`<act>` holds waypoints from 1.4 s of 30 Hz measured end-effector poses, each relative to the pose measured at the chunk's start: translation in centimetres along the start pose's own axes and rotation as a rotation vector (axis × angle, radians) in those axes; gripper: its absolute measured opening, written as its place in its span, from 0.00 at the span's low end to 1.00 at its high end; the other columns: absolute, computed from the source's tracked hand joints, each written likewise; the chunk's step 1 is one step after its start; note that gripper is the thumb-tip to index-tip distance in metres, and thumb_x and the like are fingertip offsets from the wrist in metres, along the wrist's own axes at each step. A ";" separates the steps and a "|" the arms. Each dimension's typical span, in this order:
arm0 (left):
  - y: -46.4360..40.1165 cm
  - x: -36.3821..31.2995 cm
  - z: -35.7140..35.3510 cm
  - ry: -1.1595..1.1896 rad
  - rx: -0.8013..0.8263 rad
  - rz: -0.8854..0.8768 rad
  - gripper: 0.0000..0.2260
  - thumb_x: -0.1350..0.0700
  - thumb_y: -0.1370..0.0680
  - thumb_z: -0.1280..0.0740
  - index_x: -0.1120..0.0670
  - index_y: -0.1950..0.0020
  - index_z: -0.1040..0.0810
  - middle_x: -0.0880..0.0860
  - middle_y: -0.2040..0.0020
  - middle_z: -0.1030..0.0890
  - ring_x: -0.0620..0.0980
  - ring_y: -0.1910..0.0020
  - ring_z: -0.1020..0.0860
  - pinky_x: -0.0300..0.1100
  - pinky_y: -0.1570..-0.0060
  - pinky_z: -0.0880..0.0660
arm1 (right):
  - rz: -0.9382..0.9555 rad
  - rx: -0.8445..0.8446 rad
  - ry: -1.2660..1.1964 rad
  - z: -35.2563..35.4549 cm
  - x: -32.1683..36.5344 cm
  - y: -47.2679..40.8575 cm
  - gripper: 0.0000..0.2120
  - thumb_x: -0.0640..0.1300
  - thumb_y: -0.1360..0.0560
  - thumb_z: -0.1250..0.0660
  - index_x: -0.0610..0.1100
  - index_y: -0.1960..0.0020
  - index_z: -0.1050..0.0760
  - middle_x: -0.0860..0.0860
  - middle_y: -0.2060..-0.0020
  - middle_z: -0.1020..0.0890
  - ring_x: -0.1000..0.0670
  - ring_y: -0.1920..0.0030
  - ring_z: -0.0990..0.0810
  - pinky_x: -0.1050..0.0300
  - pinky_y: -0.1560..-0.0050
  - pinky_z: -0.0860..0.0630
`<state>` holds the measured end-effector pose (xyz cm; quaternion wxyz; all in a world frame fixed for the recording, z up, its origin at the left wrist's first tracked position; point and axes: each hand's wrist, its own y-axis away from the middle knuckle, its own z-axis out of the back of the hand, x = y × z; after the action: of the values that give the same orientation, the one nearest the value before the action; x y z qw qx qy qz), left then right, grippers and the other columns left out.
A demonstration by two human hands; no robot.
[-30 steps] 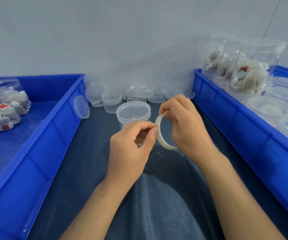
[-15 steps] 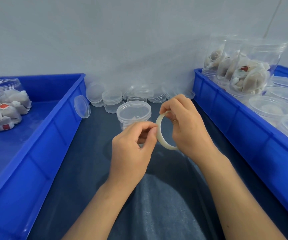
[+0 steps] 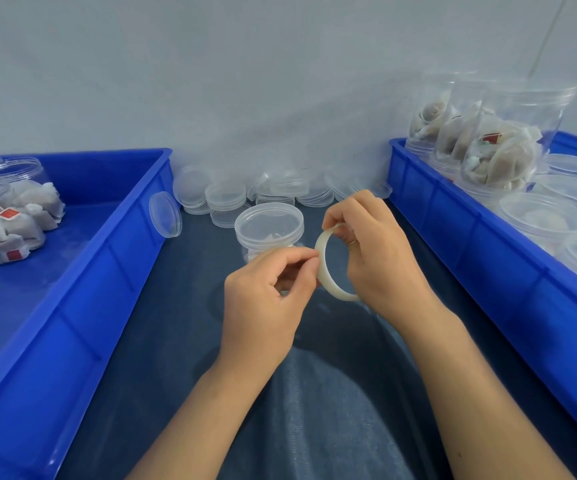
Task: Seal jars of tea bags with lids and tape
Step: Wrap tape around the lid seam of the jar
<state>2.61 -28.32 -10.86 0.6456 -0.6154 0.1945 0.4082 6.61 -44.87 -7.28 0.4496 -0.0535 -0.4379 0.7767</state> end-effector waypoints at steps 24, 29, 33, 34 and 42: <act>-0.1 0.5 0.6 -0.150 0.137 -0.045 0.03 0.61 0.20 0.27 0.53 0.50 0.15 0.43 0.55 0.15 0.46 0.57 0.14 0.41 0.56 0.18 | -0.121 0.223 -0.054 0.3 -0.3 0.2 0.13 0.27 0.21 0.36 0.44 0.48 0.23 0.54 0.52 0.25 0.49 0.52 0.27 0.59 0.51 0.28; -0.2 0.2 0.9 -0.235 0.191 -0.096 0.05 0.62 0.22 0.26 0.52 0.52 0.17 0.42 0.58 0.18 0.44 0.58 0.18 0.30 0.57 0.24 | -0.094 0.266 -0.021 0.4 -0.2 0.2 0.12 0.28 0.20 0.35 0.44 0.47 0.22 0.53 0.52 0.24 0.47 0.50 0.26 0.50 0.49 0.26; -0.2 0.1 0.9 -0.283 0.171 -0.132 0.06 0.64 0.24 0.25 0.53 0.54 0.17 0.44 0.60 0.19 0.45 0.60 0.20 0.33 0.59 0.23 | -0.081 0.279 -0.017 0.5 0.0 0.1 0.13 0.27 0.21 0.35 0.44 0.48 0.21 0.52 0.52 0.24 0.47 0.50 0.26 0.53 0.50 0.27; -0.2 0.1 0.9 -0.291 0.162 -0.138 0.06 0.63 0.25 0.25 0.53 0.55 0.18 0.44 0.60 0.19 0.46 0.61 0.20 0.34 0.60 0.23 | -0.079 0.282 -0.018 0.6 0.0 0.1 0.13 0.27 0.21 0.35 0.43 0.48 0.21 0.52 0.52 0.24 0.47 0.50 0.26 0.53 0.50 0.28; -0.1 0.0 0.5 -0.328 0.091 -0.167 0.06 0.63 0.27 0.25 0.55 0.60 0.19 0.46 0.64 0.21 0.50 0.66 0.22 0.42 0.64 0.24 | -0.079 0.312 -0.057 0.5 0.4 0.1 0.12 0.28 0.20 0.35 0.44 0.48 0.21 0.52 0.52 0.24 0.47 0.50 0.26 0.56 0.50 0.28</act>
<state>2.56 -27.80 -10.67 0.7274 -0.5248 0.0534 0.4389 6.08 -44.95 -6.91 0.4699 0.0563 -0.3265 0.8182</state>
